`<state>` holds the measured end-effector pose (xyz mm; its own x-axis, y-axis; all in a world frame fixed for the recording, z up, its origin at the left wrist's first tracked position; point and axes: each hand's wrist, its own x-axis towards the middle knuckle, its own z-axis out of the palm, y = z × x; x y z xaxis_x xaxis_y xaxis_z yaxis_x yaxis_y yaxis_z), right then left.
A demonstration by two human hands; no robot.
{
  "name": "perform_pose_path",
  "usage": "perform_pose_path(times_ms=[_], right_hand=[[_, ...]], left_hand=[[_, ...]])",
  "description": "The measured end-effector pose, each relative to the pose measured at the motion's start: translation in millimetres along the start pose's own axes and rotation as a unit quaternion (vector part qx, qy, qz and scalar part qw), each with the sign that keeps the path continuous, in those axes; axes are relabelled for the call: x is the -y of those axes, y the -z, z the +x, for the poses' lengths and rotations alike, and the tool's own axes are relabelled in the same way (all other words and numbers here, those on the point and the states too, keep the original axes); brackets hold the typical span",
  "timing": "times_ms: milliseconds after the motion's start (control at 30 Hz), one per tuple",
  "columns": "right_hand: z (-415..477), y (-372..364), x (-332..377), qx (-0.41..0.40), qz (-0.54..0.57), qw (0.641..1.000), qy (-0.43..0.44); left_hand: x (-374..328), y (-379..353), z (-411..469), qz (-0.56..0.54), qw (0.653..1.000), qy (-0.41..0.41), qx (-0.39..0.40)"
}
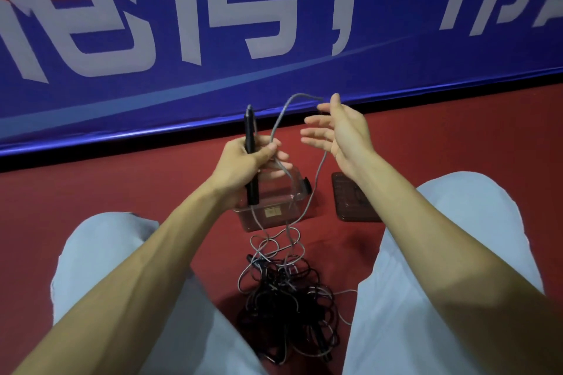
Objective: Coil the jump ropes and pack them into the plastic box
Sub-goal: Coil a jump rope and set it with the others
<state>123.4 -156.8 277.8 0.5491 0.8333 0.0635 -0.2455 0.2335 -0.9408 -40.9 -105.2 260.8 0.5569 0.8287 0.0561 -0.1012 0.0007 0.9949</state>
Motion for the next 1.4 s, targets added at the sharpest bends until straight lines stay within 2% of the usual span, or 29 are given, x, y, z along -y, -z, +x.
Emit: perform_pose_path(times_ms=[100, 167, 333, 433, 500, 567, 600, 700, 833, 933, 1100, 1167, 1267, 1400], right_hand=[[-2, -4, -9, 0.045, -0.109, 0.993, -0.011], [-4, -7, -17, 0.087, -0.204, 0.975, -0.027], [-9, -9, -38, 0.249, -0.359, 0.896, -0.082], [-14, -9, -46, 0.320, -0.383, 0.861, -0.092], [-16, -10, -49, 0.336, -0.417, 0.842, -0.061], [-14, -10, -52, 0.310, -0.491, 0.814, 0.003], [-13, -10, -54, 0.286, -0.508, 0.813, 0.018], [-10, -10, -55, 0.206, -0.448, 0.870, 0.021], [-8, -14, -45, 0.135, -0.334, 0.932, 0.030], [-9, -13, -37, 0.100, -0.274, 0.955, 0.059], [-10, -11, -23, 0.026, -0.183, 0.977, 0.103], [-9, -9, -14, 0.015, -0.111, 0.987, 0.118], [-7, -6, -2, 0.013, -0.020, 0.990, 0.136], [-7, -4, 2, -0.006, 0.030, 0.991, 0.129]], left_hand=[[-4, 3, 2, -0.061, 0.998, -0.015, -0.032], [-7, 5, 3, -0.093, 0.994, -0.023, -0.047], [-19, 10, 5, -0.263, 0.961, -0.046, -0.065], [-25, 16, 5, -0.348, 0.933, -0.052, -0.071], [-27, 20, 4, -0.381, 0.920, -0.055, -0.072], [-28, 21, 4, -0.392, 0.915, -0.060, -0.069], [-28, 21, 4, -0.394, 0.914, -0.064, -0.067], [-26, 22, 5, -0.363, 0.926, -0.080, -0.064], [-15, 21, 10, -0.195, 0.976, -0.068, -0.070], [-4, 14, 9, 0.002, 0.998, -0.023, -0.056], [10, 12, 6, 0.169, 0.984, 0.031, 0.043], [12, 9, 3, 0.197, 0.977, 0.035, 0.079], [12, 3, -2, 0.180, 0.977, 0.037, 0.108], [12, 2, -1, 0.135, 0.987, 0.032, 0.078]])
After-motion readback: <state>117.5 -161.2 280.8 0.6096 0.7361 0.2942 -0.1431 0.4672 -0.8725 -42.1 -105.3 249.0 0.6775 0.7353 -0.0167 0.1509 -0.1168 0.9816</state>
